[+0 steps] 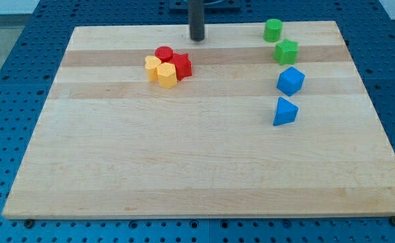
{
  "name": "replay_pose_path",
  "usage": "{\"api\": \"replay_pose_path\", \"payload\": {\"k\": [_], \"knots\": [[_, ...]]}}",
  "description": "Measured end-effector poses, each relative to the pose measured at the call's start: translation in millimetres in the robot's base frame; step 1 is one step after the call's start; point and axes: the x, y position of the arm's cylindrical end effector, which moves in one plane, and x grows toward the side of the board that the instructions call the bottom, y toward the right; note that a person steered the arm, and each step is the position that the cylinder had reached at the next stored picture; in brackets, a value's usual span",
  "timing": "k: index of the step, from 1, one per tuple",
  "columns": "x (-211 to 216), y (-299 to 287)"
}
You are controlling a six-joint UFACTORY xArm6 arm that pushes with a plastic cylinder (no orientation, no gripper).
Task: Put the green circle at the top left side of green star
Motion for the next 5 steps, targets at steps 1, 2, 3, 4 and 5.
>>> {"api": "replay_pose_path", "payload": {"k": [1, 2, 3, 4, 5], "knots": [[-21, 38], [-22, 88], [-23, 138], [-24, 162], [-22, 178]]}}
